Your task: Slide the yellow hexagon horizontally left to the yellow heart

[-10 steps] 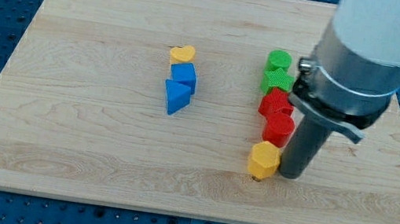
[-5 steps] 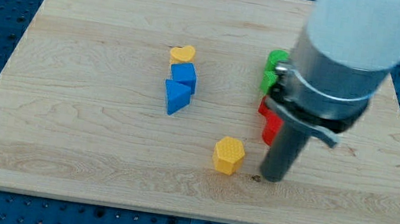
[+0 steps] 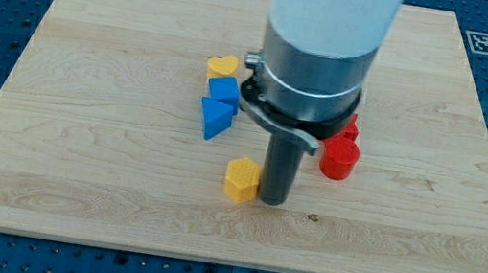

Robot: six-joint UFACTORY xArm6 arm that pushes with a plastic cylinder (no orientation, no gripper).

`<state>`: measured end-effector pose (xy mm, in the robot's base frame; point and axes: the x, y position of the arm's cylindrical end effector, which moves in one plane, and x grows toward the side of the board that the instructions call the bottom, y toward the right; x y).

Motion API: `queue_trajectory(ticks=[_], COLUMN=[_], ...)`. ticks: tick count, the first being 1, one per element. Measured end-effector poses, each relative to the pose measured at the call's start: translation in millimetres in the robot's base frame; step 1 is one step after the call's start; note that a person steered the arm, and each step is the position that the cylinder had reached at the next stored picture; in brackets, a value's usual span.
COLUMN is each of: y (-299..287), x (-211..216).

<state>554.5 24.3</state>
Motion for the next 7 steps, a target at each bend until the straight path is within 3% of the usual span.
queue_trajectory(ticks=[1, 5, 7], y=[-28.9, -54.3, -86.2], x=[0.1, 13.0, -1.9])
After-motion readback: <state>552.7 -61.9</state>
